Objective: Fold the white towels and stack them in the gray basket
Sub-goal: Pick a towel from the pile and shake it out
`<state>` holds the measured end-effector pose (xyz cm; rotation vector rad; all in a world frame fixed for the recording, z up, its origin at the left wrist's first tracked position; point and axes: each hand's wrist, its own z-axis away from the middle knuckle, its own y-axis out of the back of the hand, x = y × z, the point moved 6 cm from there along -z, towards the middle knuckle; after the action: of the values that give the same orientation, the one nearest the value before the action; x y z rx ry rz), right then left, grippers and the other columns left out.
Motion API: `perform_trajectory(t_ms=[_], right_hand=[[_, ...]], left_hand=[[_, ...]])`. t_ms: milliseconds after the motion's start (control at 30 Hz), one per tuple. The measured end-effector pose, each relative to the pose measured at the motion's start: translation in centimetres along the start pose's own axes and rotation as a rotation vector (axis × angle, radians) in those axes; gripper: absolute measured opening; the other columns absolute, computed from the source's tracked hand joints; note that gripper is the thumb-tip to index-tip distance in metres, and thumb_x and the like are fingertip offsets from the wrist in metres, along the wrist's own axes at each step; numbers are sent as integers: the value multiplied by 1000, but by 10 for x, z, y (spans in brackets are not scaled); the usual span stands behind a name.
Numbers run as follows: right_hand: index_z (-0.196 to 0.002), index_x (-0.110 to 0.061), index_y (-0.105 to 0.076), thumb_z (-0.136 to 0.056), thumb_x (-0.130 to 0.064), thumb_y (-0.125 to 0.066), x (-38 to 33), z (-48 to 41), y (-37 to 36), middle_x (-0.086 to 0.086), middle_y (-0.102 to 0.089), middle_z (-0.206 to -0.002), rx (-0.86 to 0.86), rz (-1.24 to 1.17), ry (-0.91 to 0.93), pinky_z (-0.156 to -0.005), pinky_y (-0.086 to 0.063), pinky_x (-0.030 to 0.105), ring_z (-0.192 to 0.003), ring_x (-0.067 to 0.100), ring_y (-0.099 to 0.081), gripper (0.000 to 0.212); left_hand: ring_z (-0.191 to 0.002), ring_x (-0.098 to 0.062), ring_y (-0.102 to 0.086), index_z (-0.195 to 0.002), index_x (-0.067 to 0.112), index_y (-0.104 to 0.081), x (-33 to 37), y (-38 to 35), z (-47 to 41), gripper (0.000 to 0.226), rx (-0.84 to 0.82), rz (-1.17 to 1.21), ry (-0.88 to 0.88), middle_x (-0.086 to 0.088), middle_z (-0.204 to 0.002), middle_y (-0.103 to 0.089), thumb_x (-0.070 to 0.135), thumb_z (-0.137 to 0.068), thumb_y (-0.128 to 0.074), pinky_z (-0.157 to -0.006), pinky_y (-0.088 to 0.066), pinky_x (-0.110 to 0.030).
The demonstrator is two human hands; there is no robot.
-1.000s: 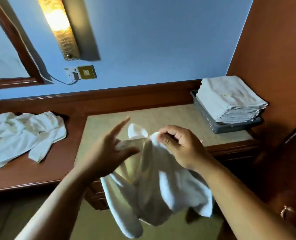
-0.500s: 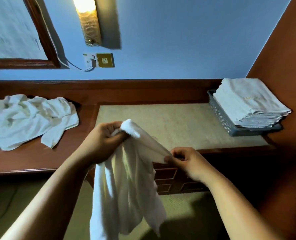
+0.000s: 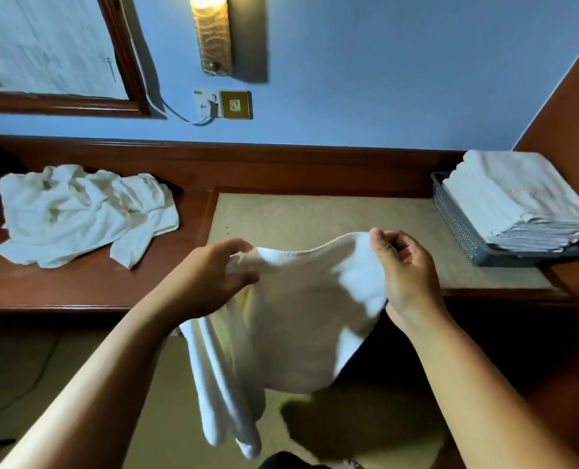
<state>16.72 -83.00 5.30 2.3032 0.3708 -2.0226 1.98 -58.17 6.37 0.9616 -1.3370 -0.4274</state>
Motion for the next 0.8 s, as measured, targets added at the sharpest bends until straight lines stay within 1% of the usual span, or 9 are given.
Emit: perform_trajectory(t_ms=[133, 233, 300, 400, 433, 500, 600, 700, 800], right_hand=[[-84, -29, -67, -74, -46, -76, -23, 18, -30, -12, -53, -59, -313, 220, 57, -56, -38, 17, -56, 5, -45, 22], [-128, -45, -53, -74, -52, -76, -23, 40, -61, -9, -55, -62, -692, 562, 15, -53, -44, 22, -53, 7, -48, 60], [-141, -52, -35, -78, -50, -76, -19, 52, -77, -18, -62, -72, -857, 669, -34, -60, -47, 15, -63, 0, -58, 76], [-127, -34, -56, -90, -43, -68, -15, 62, -98, -21, -67, -81, -1024, 642, 69, -64, -48, 19, -75, -2, -64, 40], [-111, -26, -65, -94, -42, -63, -15, 61, -100, -13, -68, -84, -990, 630, 114, -67, -51, 26, -78, 2, -64, 23], [-91, -19, -68, -99, -37, -57, -17, 54, -94, -2, -67, -80, -857, 552, 176, -71, -52, 36, -76, 8, -63, 23], [-90, -19, -71, -96, -36, -57, -25, 44, -77, 3, -70, -81, -664, 373, 181, -73, -50, 34, -79, 10, -64, 23], [-82, -32, -73, -87, -35, -60, -30, 21, -45, -6, -69, -73, -361, 148, 4, -67, -49, 32, -72, 8, -63, 14], [-74, -32, -70, -88, -39, -62, -42, -12, 13, -14, -64, -62, -36, 181, 39, -65, -46, 30, -63, 6, -58, 17]], left_hand=[[-64, -5, -58, -110, 34, -59, 22, 6, 9, 16, -49, -7, -167, 19, -69, -65, 29, -96, -66, -59, -44, -17], [-60, -8, -56, -104, 32, -55, 49, 10, 15, 9, -133, 3, -307, 19, -69, -63, 30, -99, -62, -54, -39, -17], [-59, -11, -56, -102, 30, -54, 63, 15, 21, 11, -155, 47, -368, 8, -69, -64, 31, -98, -64, -52, -40, -19], [-56, -12, -50, -94, 27, -51, 73, 25, 30, 19, -102, 138, -417, 3, -69, -62, 31, -95, -70, -51, -39, -22], [-56, -10, -48, -91, 27, -50, 72, 27, 31, 24, -59, 158, -413, 4, -69, -60, 32, -92, -73, -52, -39, -22], [-59, -4, -47, -90, 27, -50, 55, 23, 29, 31, 0, 249, -323, 5, -73, -61, 33, -85, -81, -54, -40, -21], [-67, -4, -54, -92, 29, -58, 20, -19, 27, 25, -143, 406, -157, 4, -78, -66, 31, -85, -82, -61, -45, -28], [-68, 2, -54, -77, 35, -62, -36, -80, 39, 19, -199, 339, -33, 15, -72, -60, 31, -89, -76, -63, -47, -31], [-63, -4, -52, -73, 34, -64, -102, -103, 55, 20, -4, 330, 256, 12, -64, -59, 31, -88, -77, -58, -39, -23]])
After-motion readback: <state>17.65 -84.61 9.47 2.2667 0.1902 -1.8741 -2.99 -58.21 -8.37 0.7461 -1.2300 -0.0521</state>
